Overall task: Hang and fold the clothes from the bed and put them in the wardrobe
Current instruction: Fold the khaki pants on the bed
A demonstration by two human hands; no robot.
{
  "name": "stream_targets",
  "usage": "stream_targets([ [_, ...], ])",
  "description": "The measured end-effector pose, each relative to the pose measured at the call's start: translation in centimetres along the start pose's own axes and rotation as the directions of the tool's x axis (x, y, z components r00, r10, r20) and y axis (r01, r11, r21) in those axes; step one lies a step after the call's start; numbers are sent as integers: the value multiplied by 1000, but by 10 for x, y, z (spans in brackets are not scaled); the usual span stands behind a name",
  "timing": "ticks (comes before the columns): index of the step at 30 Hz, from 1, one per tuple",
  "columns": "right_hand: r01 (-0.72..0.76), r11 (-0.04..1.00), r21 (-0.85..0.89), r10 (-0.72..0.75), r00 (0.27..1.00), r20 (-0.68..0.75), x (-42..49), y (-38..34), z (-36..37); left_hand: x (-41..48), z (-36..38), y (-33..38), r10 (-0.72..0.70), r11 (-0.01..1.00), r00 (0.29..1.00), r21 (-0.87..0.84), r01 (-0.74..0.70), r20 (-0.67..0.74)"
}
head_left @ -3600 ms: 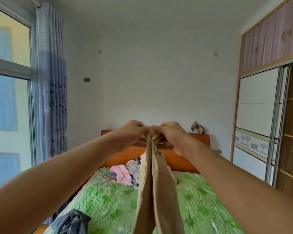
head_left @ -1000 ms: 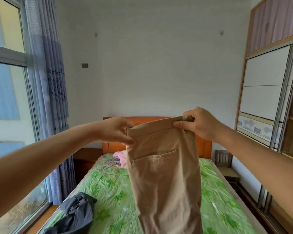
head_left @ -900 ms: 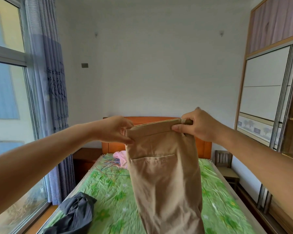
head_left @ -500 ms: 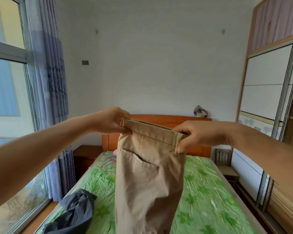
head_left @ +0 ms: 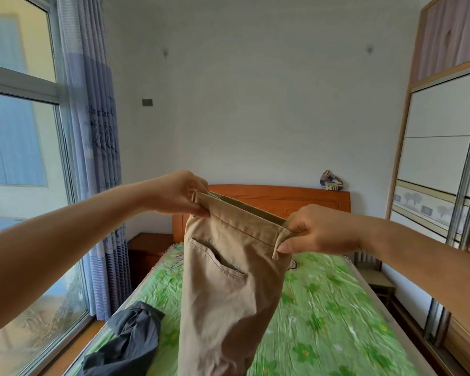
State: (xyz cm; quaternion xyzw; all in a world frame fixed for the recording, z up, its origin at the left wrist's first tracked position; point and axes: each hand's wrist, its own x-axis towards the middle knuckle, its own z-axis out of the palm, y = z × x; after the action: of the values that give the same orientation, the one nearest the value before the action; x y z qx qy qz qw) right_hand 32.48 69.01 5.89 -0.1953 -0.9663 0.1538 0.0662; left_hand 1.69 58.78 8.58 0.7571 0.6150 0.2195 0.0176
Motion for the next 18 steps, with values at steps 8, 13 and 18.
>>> stream_targets([
  [8,79,991,110,-68,992,-105,3,-7,-6,-1,-12,3,29,997,999,-68,-30,-12],
  [13,5,1000,-1,-5,999,40,3,-14,-14,2,-10,3,43,997,999,-64,-44,-11],
  [18,-85,996,-26,88,980,178,6,-12,-9,3,-5,6,56,998,998,-34,-56,-3],
])
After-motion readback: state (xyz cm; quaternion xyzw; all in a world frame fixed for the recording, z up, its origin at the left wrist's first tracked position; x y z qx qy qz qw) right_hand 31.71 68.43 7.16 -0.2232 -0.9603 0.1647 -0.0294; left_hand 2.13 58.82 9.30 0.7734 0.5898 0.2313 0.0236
